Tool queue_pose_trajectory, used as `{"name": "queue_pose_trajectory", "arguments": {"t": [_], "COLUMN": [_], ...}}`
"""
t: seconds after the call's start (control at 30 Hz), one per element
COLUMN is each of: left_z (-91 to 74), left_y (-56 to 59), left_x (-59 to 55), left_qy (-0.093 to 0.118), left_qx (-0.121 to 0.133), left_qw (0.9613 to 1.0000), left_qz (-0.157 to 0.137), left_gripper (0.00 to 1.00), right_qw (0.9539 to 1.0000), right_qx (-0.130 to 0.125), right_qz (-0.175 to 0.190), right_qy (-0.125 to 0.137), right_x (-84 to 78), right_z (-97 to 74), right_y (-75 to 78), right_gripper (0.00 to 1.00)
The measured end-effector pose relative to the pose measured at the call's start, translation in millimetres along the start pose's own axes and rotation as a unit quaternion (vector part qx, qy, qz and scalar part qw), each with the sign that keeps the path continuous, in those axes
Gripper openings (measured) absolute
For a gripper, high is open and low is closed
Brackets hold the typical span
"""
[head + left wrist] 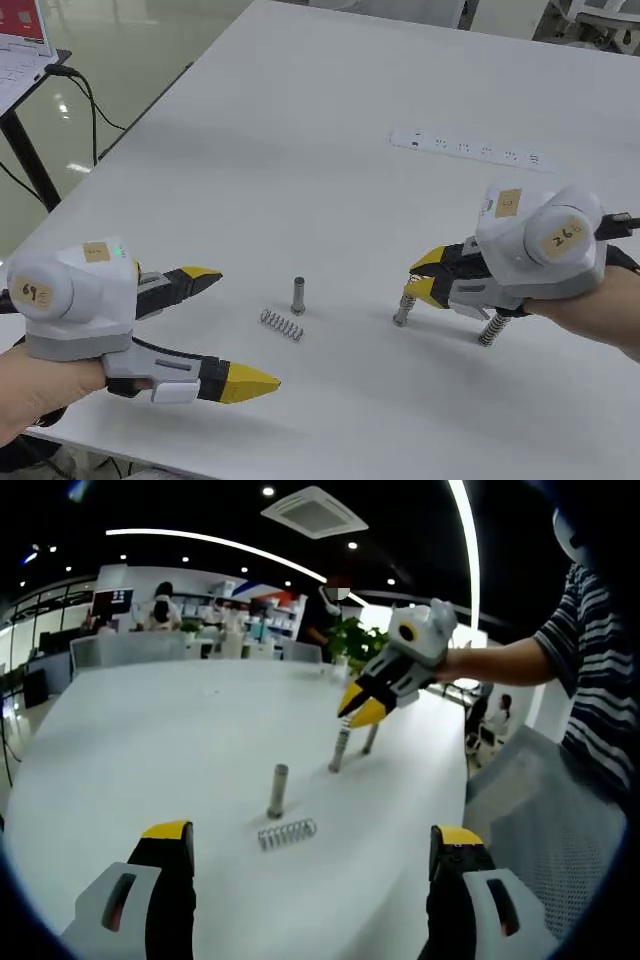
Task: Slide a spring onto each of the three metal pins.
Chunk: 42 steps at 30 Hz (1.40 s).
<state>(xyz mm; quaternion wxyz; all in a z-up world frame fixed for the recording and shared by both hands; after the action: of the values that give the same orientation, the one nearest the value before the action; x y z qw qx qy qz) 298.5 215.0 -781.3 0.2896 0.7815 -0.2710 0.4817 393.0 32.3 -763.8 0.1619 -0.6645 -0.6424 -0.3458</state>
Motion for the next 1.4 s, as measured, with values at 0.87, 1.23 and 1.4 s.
{"name": "queue_pose_trajectory", "arguments": {"t": [0.87, 1.23, 1.4], "left_z": [4.1, 2.3, 2.5], "left_y": [-2.5, -4.5, -4.9], "left_x": [0.8, 3.8, 6.1], "left_qy": [0.002, 0.003, 0.006], "left_qx": [-0.002, 0.000, 0.000], "left_qw": [1.0000, 1.0000, 1.0000], "left_qz": [-0.001, 0.000, 0.001], "left_gripper": [0.93, 0.93, 0.93], "right_qw": [0.9998, 0.9996, 0.9988], "right_qx": [0.002, -0.007, -0.009], "right_qz": [0.019, 0.025, 0.041], "right_qy": [-0.012, 0.007, 0.025], "right_x": [-18.7, -6.3, -1.9], "right_z": [17.4, 5.4, -4.0], "right_y": [-3.2, -2.0, -5.2], "right_gripper": [0.08, 0.11, 0.10]}}
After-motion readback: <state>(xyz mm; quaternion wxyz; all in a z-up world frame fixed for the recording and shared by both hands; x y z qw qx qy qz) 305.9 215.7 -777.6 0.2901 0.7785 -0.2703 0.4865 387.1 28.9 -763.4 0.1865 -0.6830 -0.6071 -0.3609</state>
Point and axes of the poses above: the centre of the closed fingertips' face, and the gripper's own axes: z roughly forward along the fingers, y roughly to its right, x roughly out of its top, the point moved 4 cm from there along -z, roughly backward along the fingers
